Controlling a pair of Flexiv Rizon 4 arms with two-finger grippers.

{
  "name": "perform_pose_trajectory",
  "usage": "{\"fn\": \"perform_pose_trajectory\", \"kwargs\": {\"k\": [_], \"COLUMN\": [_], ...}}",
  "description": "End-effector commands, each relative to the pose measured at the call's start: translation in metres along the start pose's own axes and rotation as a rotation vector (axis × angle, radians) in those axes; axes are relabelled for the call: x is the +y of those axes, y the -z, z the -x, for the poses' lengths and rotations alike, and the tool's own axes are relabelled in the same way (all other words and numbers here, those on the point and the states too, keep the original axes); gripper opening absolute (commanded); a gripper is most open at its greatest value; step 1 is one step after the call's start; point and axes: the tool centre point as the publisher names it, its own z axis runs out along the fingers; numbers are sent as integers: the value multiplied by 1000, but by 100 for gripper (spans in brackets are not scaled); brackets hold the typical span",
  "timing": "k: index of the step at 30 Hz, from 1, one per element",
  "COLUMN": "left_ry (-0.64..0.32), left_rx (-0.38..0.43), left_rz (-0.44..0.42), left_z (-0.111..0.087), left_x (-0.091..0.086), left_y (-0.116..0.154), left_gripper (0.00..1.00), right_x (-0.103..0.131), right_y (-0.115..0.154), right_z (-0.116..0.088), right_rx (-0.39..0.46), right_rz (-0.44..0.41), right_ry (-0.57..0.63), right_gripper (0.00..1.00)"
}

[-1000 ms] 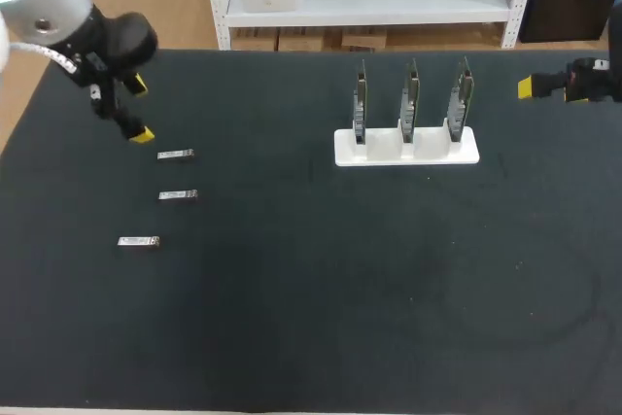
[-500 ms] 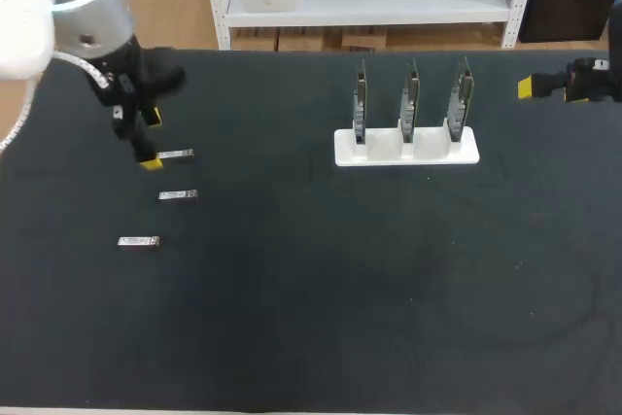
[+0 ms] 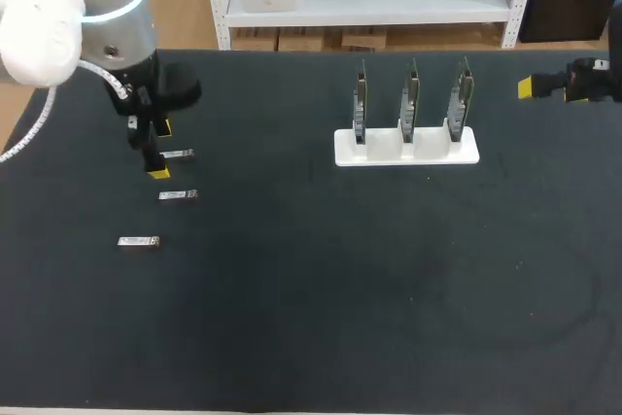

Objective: Pick up the optical module with the left hand, and insert it into the network port with the right hand.

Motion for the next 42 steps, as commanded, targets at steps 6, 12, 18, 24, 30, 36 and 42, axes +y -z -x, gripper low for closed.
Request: {"fn": "perform_pose_trajectory", "kwargs": {"k": [6,12,18,24,30,36,42], "left_ry": [23,37,43,68,78,83,99], "left_rx": [21,21,30,40,42,43,46], "left_rz": [-13,-22,-31,-33,-26,-24,-23], "left_z": [2,2,-2,-6,-8,-8,-9], "left_x": [10,12,11,13,12,11,12], "left_y": [-10,-12,-17,-20,-23,-25,-27], "left_gripper": [100,100,100,100,90,10,0], "right_x": [1,1,1,1,1,1,1], "right_y": [0,0,0,0,0,0,0], "right_z": [0,0,0,0,0,0,0], "right_rx": [-1,-1,-1,-1,-1,-1,-1], "right_rz": [-3,-3,-3,-3,-3,-3,-3], "right_ry": [-1,-1,-1,-1,-1,-1,-1], "right_gripper": [100,100,100,100,100,100,100]}}
